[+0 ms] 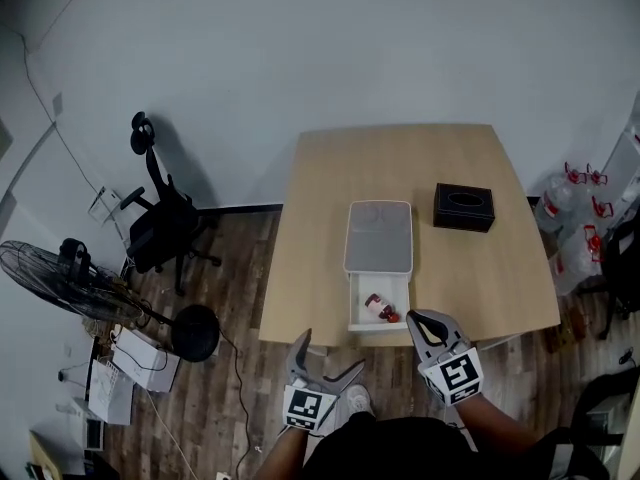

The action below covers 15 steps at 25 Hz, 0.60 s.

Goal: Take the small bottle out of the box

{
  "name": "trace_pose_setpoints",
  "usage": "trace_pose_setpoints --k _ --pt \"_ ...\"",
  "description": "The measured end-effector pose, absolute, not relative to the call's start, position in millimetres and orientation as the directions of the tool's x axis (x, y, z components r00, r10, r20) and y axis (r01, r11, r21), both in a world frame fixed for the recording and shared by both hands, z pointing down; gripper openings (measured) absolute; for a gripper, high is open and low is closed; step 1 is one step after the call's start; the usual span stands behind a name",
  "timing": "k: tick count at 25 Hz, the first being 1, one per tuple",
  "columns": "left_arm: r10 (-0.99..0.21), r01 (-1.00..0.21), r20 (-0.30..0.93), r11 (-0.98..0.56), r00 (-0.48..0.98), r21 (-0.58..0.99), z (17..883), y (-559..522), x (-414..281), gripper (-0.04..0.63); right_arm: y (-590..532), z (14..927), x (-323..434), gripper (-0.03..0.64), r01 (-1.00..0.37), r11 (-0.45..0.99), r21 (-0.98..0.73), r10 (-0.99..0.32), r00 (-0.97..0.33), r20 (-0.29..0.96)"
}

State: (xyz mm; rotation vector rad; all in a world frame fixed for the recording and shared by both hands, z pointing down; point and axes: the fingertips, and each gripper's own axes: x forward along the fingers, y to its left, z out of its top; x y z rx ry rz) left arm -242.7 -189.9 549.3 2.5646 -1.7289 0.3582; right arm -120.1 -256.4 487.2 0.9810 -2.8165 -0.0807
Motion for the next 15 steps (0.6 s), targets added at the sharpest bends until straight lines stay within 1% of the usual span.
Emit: trace_pose_setpoints --k 2,7,11,13,15 --pt "-0.891 -0.898 0.223 -0.426 0.395 -0.115 552.1 -202.1 -247.1 0.543 -266.4 488.9 -125.7 0.011 -0.634 0.767 0.097 -0.641 -0.756 0.132" --pt "-0.838 -0.833 0.267 -0.526 0.475 -0.169 558.3 -226.9 -253.2 0.541 -287.1 491.9 -132.9 0.011 -0.692 0.718 0.077 -0.695 -0.705 0.144" --pt "-0.772 -0.737 0.348 -0.625 0.532 -0.258 573.4 -242.2 -251.6 0.528 -300.4 491.9 -137.2 0.011 -0.729 0.681 0.071 -0.730 -0.668 0.143" --pt "-0.738 -0.673 0.393 -0.669 0.549 -0.315 580.6 -250.0 -247.3 0.511 -304.7 493.4 -137.1 0.011 -0.740 0.669 0.067 -0.741 -0.656 0.143" --pt "-0.703 -0.603 0.441 -0.709 0.558 -0.367 588.1 -256.9 -240.7 0.508 -307.5 496.9 -134.8 0.011 -0.744 0.665 0.061 -0.743 -0.652 0.147"
